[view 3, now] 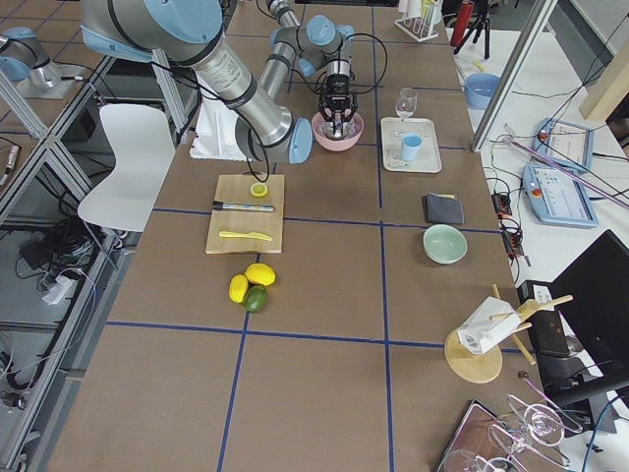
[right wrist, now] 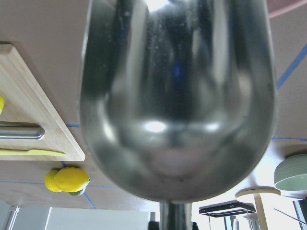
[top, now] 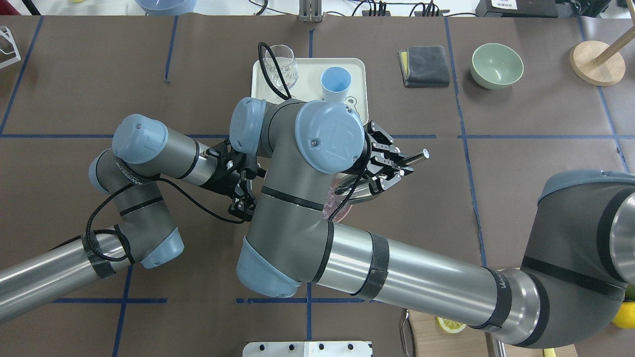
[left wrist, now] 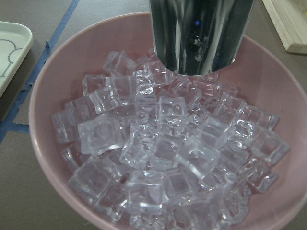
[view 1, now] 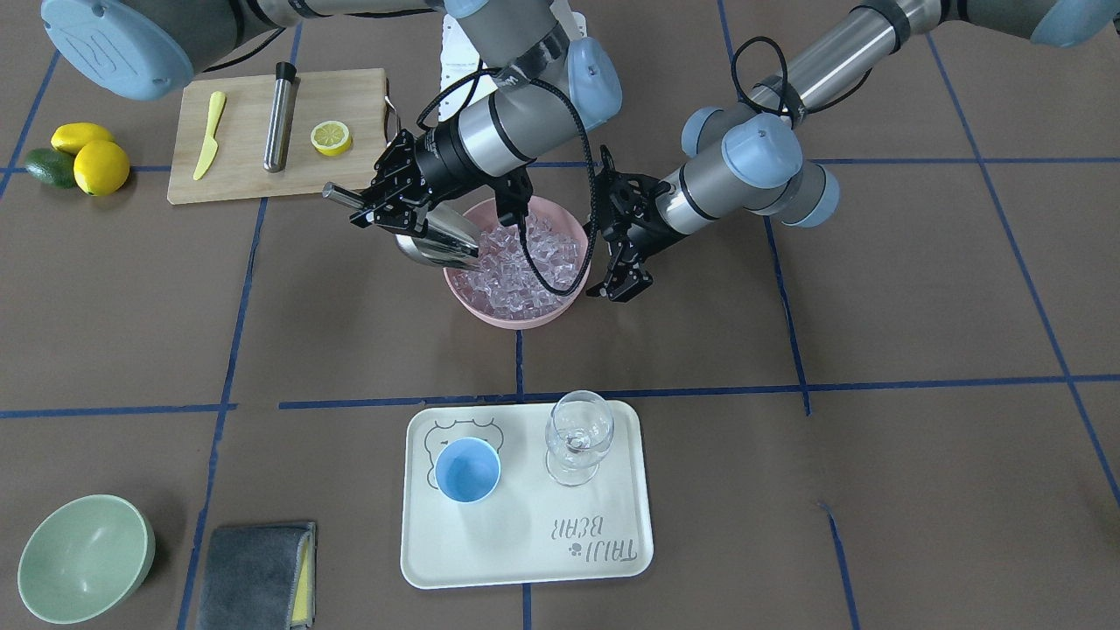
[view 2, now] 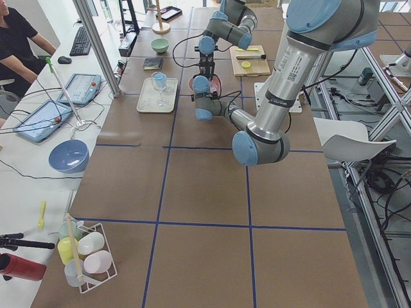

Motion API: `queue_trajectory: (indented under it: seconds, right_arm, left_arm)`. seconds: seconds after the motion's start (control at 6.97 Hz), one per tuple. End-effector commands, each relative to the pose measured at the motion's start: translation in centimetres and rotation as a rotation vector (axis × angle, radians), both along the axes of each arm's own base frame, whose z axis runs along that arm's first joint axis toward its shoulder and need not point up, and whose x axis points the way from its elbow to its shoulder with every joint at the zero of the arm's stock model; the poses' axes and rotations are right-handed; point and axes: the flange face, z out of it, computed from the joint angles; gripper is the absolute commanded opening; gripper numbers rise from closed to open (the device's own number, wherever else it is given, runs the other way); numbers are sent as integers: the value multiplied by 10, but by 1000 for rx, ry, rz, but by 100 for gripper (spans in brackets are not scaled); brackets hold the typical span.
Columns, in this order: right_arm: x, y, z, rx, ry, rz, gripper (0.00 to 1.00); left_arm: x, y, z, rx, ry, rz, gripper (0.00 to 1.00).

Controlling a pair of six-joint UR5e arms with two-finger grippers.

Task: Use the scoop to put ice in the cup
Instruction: 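Push the scoop into the ice with the right gripper while the left holds the bowl, then drag the scoop through the ice with the right gripper to fill it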

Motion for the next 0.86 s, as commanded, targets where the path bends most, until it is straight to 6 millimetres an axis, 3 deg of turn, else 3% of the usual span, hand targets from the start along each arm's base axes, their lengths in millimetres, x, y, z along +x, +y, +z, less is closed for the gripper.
queue_trajectory:
  seconds: [0.0, 0.43, 0.72]
  right_arm:
    - [-3, 0, 2, 0, 6, -4, 0]
    - [-8, 6, -6, 8, -12, -4, 0]
    - [-23, 9, -5, 22, -37, -9, 0]
  left_arm:
    - [0, 1, -2, 9, 15, 1, 100]
    - [-4, 3, -6, 26, 50, -1, 100]
    - [-5, 1, -6, 28, 50, -4, 100]
